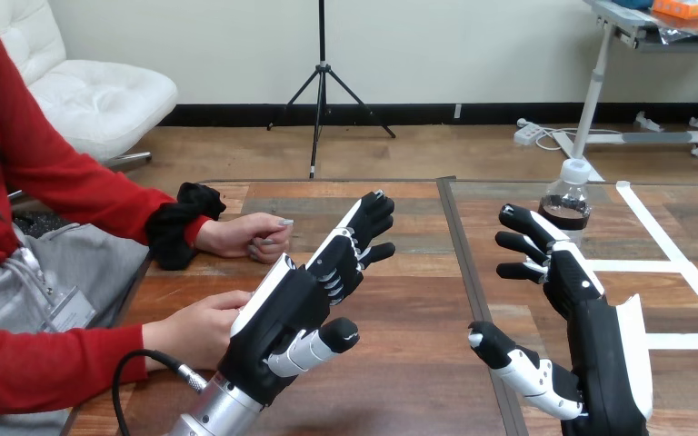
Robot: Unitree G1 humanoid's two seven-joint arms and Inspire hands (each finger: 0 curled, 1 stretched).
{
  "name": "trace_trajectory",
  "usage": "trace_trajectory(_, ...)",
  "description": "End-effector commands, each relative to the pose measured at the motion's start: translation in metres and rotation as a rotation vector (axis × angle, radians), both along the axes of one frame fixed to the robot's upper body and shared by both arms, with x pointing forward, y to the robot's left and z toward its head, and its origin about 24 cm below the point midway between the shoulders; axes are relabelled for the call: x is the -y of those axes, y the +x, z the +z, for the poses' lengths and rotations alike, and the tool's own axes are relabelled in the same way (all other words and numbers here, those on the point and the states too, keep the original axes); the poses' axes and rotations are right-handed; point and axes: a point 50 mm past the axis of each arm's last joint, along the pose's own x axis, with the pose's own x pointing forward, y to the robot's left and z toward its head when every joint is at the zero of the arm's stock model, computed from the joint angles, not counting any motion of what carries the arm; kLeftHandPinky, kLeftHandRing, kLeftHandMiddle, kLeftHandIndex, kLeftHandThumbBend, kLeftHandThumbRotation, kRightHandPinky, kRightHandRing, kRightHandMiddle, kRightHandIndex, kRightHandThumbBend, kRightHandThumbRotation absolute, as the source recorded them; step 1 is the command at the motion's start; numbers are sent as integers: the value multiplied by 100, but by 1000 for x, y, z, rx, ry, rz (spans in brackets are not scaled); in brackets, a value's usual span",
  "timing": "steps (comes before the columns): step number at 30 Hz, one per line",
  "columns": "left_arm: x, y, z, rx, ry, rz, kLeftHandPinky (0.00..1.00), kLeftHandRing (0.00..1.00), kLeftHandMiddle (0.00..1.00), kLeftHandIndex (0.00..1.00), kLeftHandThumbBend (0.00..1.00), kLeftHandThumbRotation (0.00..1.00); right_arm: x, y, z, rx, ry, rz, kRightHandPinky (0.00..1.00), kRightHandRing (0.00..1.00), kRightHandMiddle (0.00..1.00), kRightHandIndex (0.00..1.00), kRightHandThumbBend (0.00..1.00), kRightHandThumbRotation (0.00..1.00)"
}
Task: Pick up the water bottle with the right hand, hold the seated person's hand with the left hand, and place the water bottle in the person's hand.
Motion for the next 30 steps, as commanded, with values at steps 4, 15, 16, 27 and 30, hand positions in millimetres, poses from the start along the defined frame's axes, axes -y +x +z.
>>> trace_trajectory(4,3,12,14,66,1,-2,92,99,100,100,100,81,-5,8,14,66,64,9,60,77,82,81,100,73)
trace_trajectory(15,4,12,14,68,6,-7,92,99,100,100,100,82,-7,7,16,110,106,-40,27,38,59,54,100,53)
trace_trajectory(16,4,12,14,68,7,-6,92,99,100,100,100,82,-8,8,17,125,120,-60,25,36,56,52,100,52)
trace_trajectory(27,5,12,14,67,11,-5,91,98,100,100,100,82,-17,5,26,262,187,-175,9,12,17,16,83,28)
trace_trajectory(30,5,12,14,68,12,-5,91,98,100,100,100,82,-19,5,27,268,194,-162,7,10,14,13,78,24)
